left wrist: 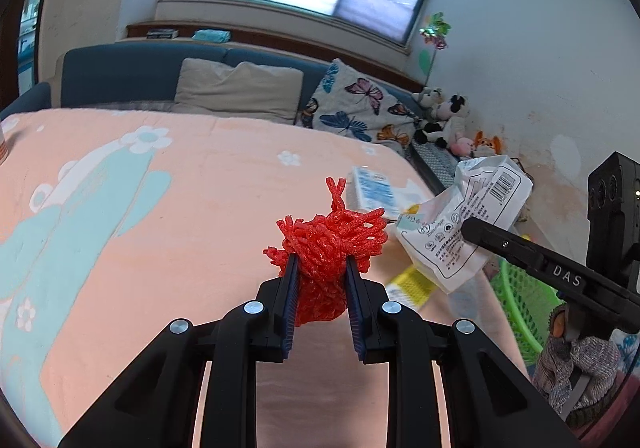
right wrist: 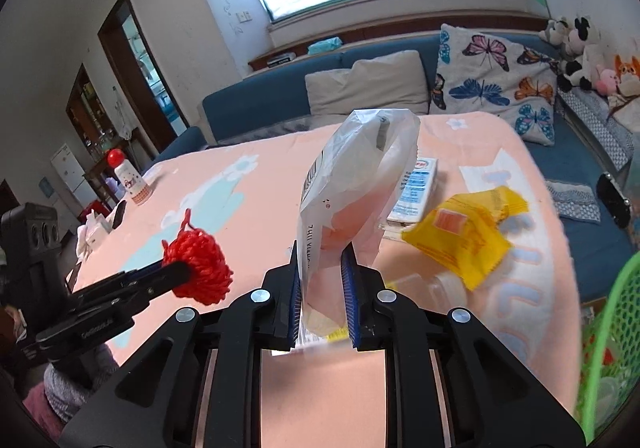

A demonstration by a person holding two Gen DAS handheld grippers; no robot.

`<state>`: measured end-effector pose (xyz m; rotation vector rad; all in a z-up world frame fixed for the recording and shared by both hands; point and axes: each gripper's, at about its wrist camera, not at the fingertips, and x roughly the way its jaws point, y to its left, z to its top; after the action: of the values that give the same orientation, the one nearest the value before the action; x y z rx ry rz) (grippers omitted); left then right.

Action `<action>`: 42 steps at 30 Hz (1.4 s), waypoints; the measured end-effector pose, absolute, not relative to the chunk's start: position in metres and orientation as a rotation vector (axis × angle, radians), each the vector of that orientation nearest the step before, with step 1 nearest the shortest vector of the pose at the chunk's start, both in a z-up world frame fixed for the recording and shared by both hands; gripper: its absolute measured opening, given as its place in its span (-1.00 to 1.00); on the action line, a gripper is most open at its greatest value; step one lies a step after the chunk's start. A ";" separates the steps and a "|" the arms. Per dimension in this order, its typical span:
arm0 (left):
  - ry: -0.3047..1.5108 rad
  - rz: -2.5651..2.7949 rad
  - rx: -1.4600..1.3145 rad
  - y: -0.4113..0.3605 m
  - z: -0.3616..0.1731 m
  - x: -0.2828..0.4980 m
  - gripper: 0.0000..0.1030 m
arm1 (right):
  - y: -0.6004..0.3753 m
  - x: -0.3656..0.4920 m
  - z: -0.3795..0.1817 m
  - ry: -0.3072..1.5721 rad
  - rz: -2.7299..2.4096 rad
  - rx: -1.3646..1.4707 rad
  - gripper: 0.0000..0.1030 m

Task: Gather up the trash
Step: 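Carry the red net and plastic bag over the green basket and release both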

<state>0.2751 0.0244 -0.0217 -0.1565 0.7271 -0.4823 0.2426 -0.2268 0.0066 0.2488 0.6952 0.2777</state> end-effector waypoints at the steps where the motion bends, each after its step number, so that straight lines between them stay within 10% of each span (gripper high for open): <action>1: 0.725 -0.487 -0.154 0.022 -0.020 0.273 -0.58 | -0.230 0.239 0.008 0.693 0.275 0.248 -0.63; 37: 0.717 -0.809 -0.016 -0.200 0.012 0.198 -0.58 | -0.474 0.088 -0.025 0.754 -0.169 0.285 -0.57; 42: 0.738 -0.839 0.006 -0.228 0.008 0.191 -0.58 | -0.499 0.077 -0.033 0.762 -0.205 0.310 -0.24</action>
<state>0.1909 -0.2280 0.0079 0.0064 0.7378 -0.8393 0.0770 -0.4991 -0.0331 0.3100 0.7616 -0.2049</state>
